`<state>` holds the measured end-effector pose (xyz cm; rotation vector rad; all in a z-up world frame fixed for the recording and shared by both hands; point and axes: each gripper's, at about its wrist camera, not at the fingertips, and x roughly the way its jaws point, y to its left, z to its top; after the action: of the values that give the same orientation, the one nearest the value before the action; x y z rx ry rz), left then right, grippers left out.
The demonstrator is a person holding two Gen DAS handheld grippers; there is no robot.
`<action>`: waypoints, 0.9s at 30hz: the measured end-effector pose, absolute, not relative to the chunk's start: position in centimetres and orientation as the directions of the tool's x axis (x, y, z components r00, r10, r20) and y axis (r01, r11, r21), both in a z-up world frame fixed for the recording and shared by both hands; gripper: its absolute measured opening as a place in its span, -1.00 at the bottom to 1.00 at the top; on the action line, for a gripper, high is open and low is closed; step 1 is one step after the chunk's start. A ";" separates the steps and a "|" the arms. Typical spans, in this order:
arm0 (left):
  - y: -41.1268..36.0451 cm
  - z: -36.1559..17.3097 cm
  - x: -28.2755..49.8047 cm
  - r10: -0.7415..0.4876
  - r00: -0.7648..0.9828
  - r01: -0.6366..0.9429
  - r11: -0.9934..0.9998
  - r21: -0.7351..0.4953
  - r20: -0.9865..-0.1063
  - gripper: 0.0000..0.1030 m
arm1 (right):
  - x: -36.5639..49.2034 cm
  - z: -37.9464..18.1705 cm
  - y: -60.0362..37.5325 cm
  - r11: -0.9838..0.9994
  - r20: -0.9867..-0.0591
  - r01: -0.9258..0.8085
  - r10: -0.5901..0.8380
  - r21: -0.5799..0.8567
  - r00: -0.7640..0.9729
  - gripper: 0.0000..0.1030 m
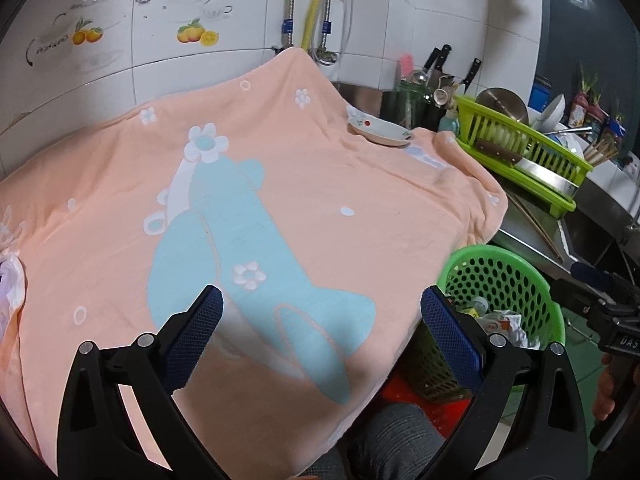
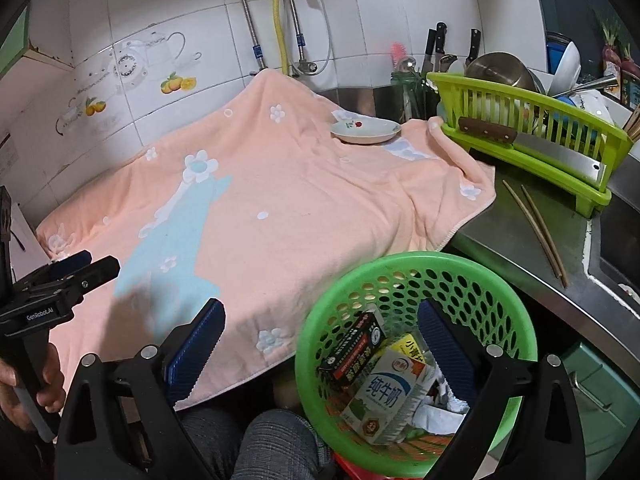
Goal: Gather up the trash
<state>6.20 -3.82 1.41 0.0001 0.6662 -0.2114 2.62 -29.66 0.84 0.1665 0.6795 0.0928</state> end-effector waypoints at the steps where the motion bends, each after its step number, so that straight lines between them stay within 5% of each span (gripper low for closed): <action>1: -3.9 1.4 6.1 -0.187 0.768 0.192 0.980 -0.058 -0.612 0.90 | 2.6 0.9 -29.6 0.982 -0.615 -0.033 0.141 0.184 0.776 0.82; 27: -3.8 1.7 5.4 -0.115 0.792 0.152 0.988 0.011 -0.599 0.90 | 2.8 1.3 -28.5 0.988 -0.613 -0.048 0.127 0.144 0.780 0.84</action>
<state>5.37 -3.78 1.68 0.0597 0.6404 -0.1436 2.76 -28.53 1.34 0.1234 0.6697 0.0945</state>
